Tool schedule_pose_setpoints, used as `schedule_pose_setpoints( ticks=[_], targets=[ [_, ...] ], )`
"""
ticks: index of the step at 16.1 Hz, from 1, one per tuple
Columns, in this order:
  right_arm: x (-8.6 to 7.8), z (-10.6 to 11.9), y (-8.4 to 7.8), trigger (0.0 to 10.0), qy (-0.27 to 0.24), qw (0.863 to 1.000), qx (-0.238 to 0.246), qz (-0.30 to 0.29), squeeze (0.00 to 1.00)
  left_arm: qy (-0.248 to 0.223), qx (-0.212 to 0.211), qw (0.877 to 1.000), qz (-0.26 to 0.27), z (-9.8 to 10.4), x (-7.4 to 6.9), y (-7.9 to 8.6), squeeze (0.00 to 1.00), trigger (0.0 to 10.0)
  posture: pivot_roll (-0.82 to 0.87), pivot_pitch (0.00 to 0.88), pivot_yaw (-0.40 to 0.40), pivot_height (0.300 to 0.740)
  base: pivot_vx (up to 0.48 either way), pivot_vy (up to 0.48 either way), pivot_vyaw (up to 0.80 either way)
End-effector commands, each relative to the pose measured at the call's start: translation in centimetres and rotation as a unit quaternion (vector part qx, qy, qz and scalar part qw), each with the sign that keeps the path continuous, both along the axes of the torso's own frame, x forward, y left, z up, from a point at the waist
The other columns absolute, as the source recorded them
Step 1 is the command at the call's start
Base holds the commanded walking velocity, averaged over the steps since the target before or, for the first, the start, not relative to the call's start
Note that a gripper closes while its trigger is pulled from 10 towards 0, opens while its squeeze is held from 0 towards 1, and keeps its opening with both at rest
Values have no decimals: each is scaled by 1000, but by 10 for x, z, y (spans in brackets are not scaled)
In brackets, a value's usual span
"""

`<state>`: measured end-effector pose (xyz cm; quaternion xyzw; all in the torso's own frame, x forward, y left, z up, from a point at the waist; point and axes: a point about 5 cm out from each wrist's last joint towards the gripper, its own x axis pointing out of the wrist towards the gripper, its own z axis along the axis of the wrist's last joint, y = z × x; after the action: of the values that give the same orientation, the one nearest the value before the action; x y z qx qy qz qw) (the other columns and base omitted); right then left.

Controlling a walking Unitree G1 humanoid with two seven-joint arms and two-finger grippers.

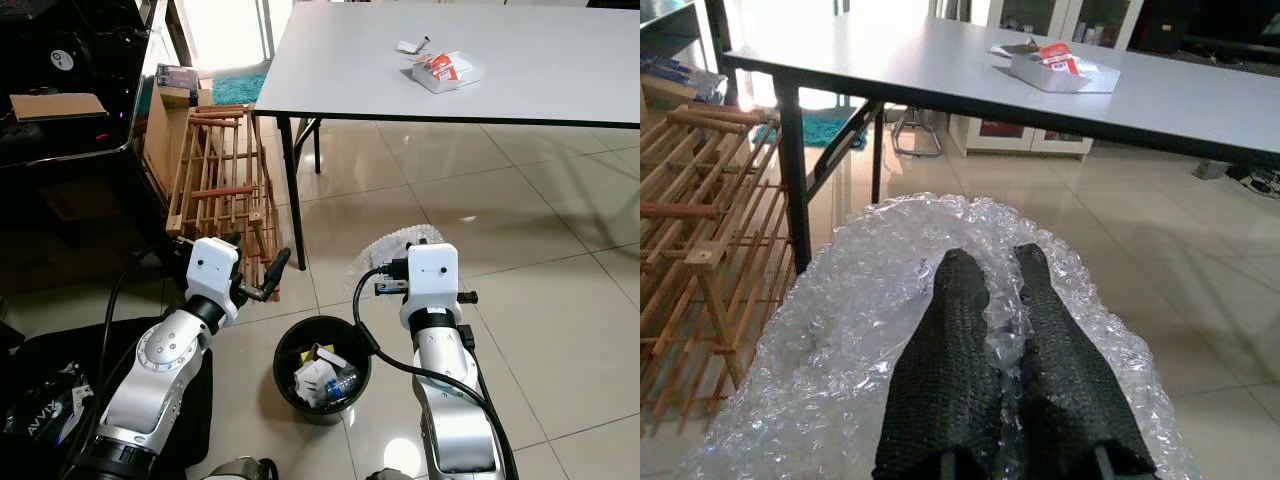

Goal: Picking trash to rubbish bin

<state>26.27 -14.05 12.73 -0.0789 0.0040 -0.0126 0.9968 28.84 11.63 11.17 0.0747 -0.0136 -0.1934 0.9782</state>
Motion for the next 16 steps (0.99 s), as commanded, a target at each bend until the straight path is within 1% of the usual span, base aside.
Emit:
schedule_pose_setpoints(
  ticks=[1, 6, 16],
  targets=[
    [-3, -3, 0, 10000, 12, 1000, 10, 2, 0, 11, 12, 1000, 0, -4, -4, 1, 0, 10000, 13, 127, 35, 740, 0, 0, 0],
    [-8, -7, 1, 10000, 23, 1000, 15, 0, 0, 19, 8, 1000, -18, -7, -9, 2, 0, 10000, 11, 144, 41, 740, 0, 0, 0],
    [-7, -8, 0, 10000, 25, 1000, 13, -1, 0, 19, 10, 1000, -18, -6, -8, 3, 0, 10000, 9, 141, 44, 740, 355, 0, 0]
  ],
)
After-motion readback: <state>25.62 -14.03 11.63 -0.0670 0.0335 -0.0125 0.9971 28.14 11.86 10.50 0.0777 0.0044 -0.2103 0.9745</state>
